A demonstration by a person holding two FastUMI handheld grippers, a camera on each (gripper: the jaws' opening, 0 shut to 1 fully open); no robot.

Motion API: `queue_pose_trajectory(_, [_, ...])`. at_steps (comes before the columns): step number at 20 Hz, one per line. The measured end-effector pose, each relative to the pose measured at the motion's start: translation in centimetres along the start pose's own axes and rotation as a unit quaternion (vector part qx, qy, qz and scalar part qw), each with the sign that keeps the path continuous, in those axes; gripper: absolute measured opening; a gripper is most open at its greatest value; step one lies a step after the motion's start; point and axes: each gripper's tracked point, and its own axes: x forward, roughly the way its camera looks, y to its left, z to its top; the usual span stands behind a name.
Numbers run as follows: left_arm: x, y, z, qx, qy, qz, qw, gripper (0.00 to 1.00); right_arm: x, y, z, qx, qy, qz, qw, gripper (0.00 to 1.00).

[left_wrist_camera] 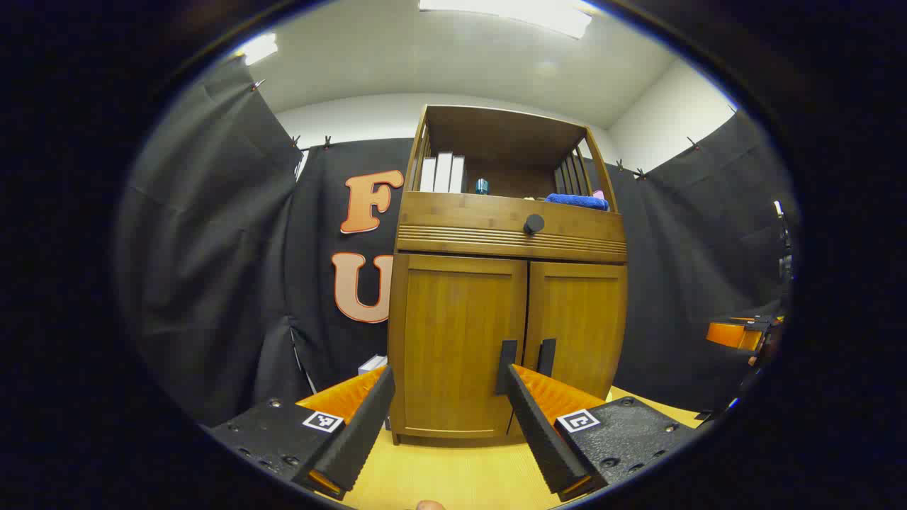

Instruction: Open the right door of the double-door shoe cabinet with the right hand, and open the left door with the left hand.

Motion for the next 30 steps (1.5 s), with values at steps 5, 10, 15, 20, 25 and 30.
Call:
queue_pose_trajectory(5, [0.7,0.4,-0.8,-0.003,0.015,0.003,1.000,0.95,0.6,0.2,-1.0,0.001,0.007,0.005,1.000,1.00])
queue_pose_trajectory(10, [0.8,0.5,-0.8,0.000,0.015,0.004,1.000,0.98,1.1,0.8,-1.3,-0.002,0.012,0.007,1.000,0.98])
queue_pose_trajectory(15, [0.8,0.3,-1.0,-0.001,0.021,-0.001,1.000,0.97,1.2,1.0,-1.5,-0.003,0.012,0.007,1.000,0.98])
queue_pose_trajectory(20, [0.7,0.6,-0.9,0.005,0.020,0.003,1.000,0.95,1.3,1.0,-1.3,-0.008,0.008,0.005,1.000,0.98])
queue_pose_trajectory(25, [0.9,0.9,-0.7,0.017,0.020,0.007,1.000,0.98,1.5,1.5,-1.8,-0.010,0.012,0.012,1.000,0.98])
queue_pose_trajectory(30, [0.7,0.8,-0.9,0.014,0.021,0.001,1.000,0.97,2.9,3.0,-2.5,-0.007,0.020,0.016,1.000,0.93])
